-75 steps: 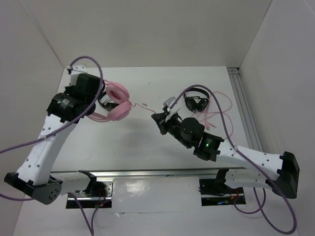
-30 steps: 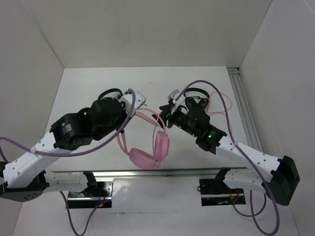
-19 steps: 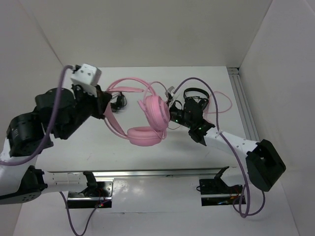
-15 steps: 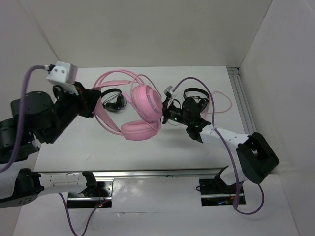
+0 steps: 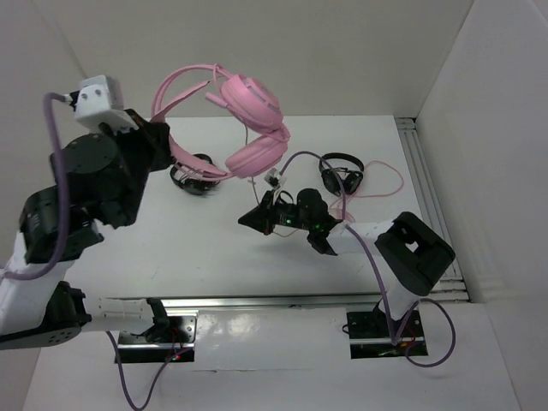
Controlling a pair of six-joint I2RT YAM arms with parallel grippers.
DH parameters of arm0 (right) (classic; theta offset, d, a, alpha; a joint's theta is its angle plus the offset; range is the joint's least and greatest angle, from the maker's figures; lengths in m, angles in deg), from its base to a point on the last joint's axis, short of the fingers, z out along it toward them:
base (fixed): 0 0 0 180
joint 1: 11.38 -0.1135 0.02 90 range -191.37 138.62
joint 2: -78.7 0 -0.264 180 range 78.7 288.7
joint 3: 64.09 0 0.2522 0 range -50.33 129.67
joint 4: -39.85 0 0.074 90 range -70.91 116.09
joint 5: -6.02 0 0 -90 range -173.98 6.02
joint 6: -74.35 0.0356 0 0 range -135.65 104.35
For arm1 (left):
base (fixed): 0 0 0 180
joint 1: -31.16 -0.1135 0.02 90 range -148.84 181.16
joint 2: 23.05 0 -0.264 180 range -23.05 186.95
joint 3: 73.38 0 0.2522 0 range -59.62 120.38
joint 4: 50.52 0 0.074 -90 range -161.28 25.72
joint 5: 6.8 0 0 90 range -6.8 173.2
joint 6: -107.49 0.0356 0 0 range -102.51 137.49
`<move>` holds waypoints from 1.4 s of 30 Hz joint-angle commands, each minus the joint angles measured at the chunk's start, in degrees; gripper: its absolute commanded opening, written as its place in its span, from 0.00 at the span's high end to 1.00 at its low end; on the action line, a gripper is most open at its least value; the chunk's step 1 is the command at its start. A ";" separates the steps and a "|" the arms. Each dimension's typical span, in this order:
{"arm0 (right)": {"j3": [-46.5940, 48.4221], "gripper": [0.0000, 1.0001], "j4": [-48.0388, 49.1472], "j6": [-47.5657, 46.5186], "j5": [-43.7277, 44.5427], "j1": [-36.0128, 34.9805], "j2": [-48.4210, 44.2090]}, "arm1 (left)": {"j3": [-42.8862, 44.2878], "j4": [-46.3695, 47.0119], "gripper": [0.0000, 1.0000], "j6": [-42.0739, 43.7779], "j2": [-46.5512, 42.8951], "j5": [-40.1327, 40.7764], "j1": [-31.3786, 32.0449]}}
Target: Wrap the headphones
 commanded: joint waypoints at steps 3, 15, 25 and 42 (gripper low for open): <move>-2.91 1.00 1.11 -1.17 7.82 -7.42 -4.58 | -1.90 22.65 1.00 10.57 4.92 17.44 0.15; -5.37 1.00 -20.40 -11.09 24.26 -21.14 -25.23 | -17.12 110.06 1.00 85.15 20.66 28.27 -6.17; -1.95 1.00 -36.78 -16.56 40.09 -26.34 -36.41 | -18.30 153.22 1.00 123.47 32.94 32.82 -8.02; -3.62 1.00 -37.84 -17.09 40.27 -26.86 -40.63 | -15.62 149.11 1.00 133.89 27.82 32.84 -4.25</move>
